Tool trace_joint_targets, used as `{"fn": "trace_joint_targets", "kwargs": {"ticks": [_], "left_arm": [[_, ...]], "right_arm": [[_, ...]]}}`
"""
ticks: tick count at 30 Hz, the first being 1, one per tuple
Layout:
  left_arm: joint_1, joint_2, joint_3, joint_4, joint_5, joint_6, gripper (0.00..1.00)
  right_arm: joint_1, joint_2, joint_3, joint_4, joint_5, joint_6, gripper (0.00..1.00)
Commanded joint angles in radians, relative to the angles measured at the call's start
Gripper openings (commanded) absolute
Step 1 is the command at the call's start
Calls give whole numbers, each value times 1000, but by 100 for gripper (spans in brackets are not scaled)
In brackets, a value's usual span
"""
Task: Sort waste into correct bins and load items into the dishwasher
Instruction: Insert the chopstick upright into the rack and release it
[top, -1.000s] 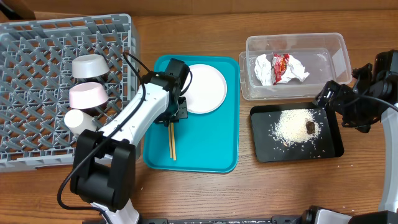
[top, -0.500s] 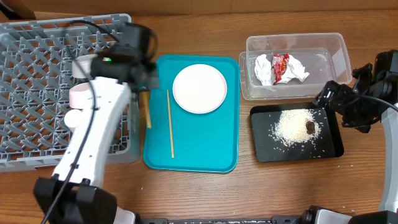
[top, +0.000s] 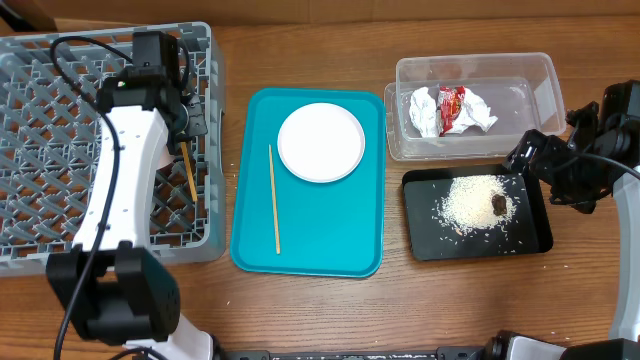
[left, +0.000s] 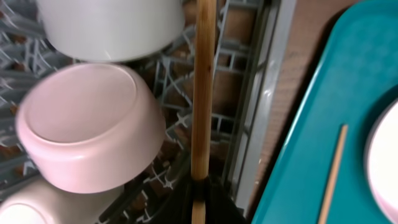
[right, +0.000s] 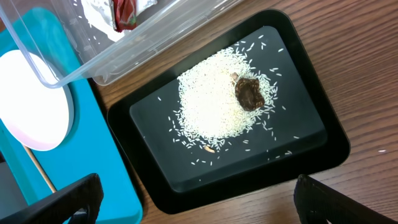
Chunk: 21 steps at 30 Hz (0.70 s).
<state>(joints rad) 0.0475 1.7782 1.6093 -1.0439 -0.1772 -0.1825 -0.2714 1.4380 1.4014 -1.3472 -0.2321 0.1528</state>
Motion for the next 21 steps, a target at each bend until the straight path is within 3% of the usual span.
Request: {"fn": "trace_joint_targets", "kwargs": {"ticks": [1,2,6,8,10,12,16,21], "left_arm": [[-1,74,9,-39,-17,31,11],[-1,83,9,-46,-21,31,13],[-1,99,9,-72,-20,30,41],[-1,99,9,-84,-11,30,42],[-2,99,9,-111,21,30,34],[-2,99,9,-153,63,28,7],[-5,99,9,-214,254,30,6],[-25,99,9,-209,240,21,8]], "right_arm": [[1,-11,8,2,-5,-4,100],[1,-11,8,2,-5,-4,100],[1,-11,8,2,-5,-4,100],[1,-11,8,2,-5,-4,100],[1,-11,8,2,-5,-4,100],[1,-11,8,2,-5,-4,100],[1,-11,8,2,-5,-4,100],[1,-11,8,2,-5,-4,100]]}}
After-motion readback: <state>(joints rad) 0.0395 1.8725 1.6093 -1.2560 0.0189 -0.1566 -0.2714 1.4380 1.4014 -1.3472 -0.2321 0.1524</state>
